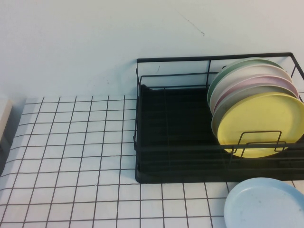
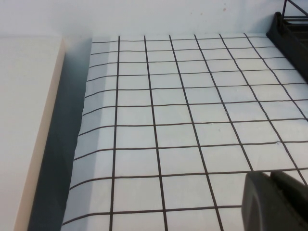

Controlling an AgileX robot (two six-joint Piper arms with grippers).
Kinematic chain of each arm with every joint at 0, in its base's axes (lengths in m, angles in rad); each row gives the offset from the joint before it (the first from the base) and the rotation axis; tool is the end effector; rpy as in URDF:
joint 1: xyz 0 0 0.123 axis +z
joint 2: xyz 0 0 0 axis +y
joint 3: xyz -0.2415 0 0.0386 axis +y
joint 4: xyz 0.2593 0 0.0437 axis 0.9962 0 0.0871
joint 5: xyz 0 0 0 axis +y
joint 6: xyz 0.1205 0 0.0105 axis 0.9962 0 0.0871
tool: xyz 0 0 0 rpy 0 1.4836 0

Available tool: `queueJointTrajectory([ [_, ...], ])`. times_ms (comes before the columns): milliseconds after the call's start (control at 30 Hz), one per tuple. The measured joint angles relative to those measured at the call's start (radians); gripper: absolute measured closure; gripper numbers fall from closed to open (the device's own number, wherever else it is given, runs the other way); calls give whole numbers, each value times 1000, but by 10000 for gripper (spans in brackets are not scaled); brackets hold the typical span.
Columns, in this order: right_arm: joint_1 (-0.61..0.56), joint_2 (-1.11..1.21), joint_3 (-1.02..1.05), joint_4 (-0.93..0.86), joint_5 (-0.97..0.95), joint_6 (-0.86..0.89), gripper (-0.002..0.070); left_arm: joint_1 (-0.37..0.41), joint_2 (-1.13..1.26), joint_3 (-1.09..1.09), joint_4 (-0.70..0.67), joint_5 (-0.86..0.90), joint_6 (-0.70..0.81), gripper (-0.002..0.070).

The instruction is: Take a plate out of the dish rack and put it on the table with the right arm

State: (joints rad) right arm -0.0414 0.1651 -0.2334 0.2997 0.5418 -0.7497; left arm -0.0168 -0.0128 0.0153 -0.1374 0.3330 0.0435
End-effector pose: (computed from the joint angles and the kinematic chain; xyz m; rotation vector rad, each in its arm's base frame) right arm 0.1361 0.0128 0.2192 -0.5307 1.8642 -0.2070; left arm 0.1345 -0.0077 0.1722 -0.0315 1.8171 -0.1138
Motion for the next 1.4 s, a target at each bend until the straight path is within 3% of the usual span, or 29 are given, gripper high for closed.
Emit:
queueJointTrajectory([
  [200, 0, 0, 4, 0, 38, 5, 677, 0, 0, 0, 0, 0, 0, 678],
  [533, 0, -26, 42, -16, -70, 37, 677, 0, 0, 0, 0, 0, 0, 678],
  [933, 0, -175, 253, -274, -183, 502, 677, 0, 0, 0, 0, 0, -4, 678],
  [1400, 0, -176, 253, -312, -184, 606, 677, 0, 0, 0, 0, 0, -4, 678],
])
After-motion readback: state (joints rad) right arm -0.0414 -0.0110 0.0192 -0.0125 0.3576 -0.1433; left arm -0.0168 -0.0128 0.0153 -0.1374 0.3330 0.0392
